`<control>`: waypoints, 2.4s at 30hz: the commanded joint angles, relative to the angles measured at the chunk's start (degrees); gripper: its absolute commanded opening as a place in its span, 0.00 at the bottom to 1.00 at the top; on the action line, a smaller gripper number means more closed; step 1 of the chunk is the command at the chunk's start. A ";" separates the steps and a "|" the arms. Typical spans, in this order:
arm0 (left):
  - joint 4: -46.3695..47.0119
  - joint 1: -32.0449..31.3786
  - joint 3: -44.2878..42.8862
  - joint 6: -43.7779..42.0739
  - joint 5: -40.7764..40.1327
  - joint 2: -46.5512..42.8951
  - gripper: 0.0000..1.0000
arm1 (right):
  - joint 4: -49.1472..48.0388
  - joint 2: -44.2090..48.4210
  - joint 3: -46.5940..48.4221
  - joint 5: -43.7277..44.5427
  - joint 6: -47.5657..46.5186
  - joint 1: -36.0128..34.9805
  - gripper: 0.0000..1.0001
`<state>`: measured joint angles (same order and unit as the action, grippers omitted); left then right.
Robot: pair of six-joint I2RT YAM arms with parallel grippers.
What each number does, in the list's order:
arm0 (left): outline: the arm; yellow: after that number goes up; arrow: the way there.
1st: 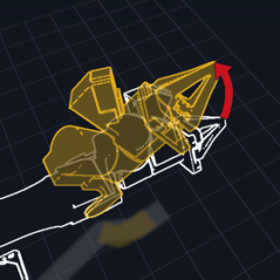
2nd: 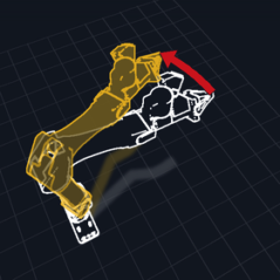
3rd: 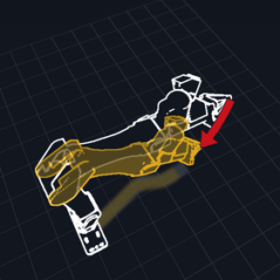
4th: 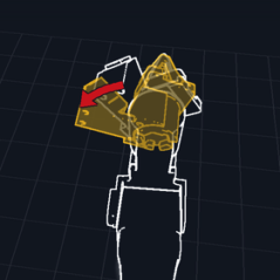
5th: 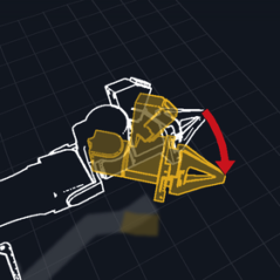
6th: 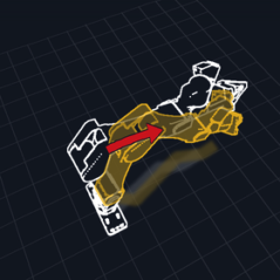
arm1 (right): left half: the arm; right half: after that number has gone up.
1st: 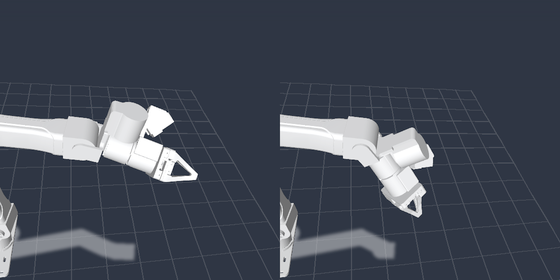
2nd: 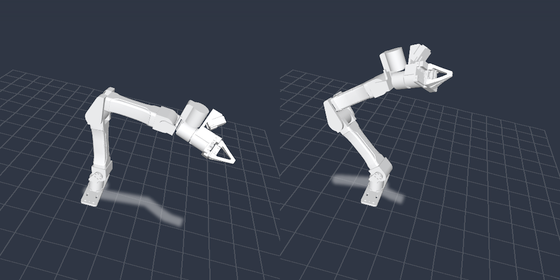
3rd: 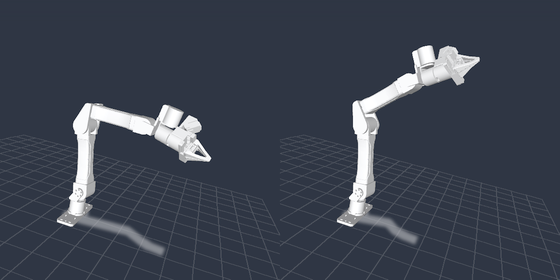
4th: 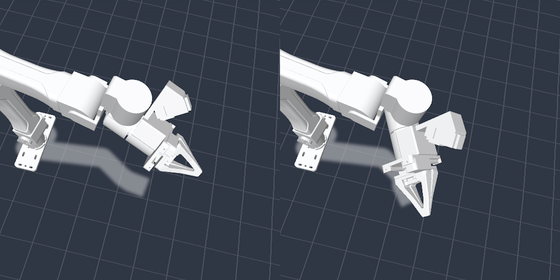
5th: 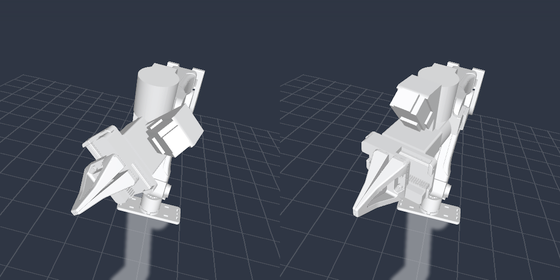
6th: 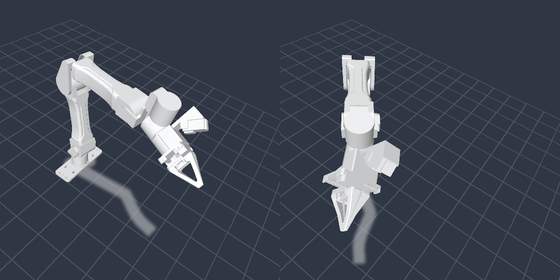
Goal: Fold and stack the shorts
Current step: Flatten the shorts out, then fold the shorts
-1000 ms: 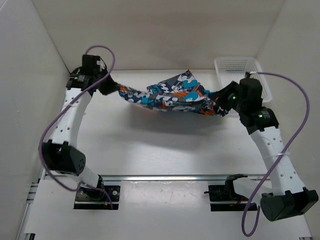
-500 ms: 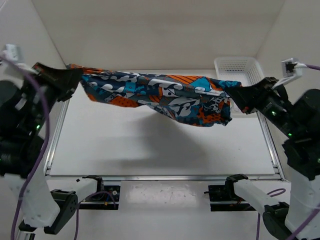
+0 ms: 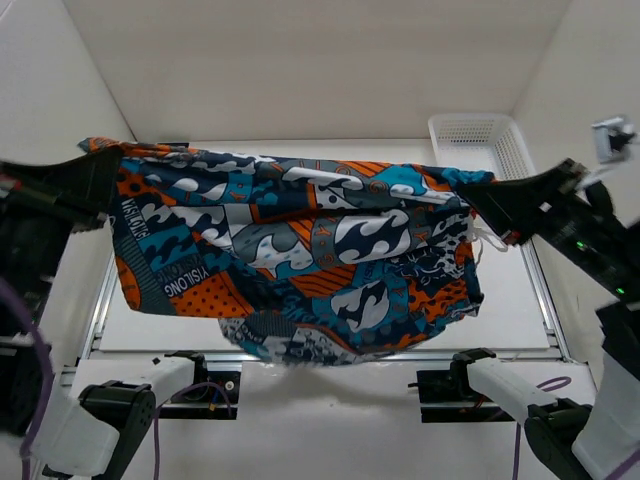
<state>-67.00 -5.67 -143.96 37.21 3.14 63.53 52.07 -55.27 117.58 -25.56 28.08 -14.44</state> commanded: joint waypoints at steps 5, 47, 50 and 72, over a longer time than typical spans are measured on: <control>6.00 1.89 14.58 -5.48 -17.46 13.80 0.10 | 1.21 -11.16 -18.68 18.97 -4.70 0.90 0.00; 11.19 -4.42 72.04 -1.80 -1.20 3.19 0.10 | -12.78 -40.83 -36.34 19.58 -8.48 3.71 0.00; 11.19 -8.29 80.13 3.29 -0.25 0.20 0.14 | -15.24 -37.47 -45.49 21.95 -7.25 5.37 0.00; 16.80 -13.58 81.73 7.52 -4.29 18.19 0.90 | -21.66 -42.55 -49.46 23.36 -4.26 6.17 0.85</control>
<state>-53.84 -19.49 -62.70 45.41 -0.40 76.97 32.93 -93.82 66.46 -1.72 23.55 -8.32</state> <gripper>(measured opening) 0.893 0.854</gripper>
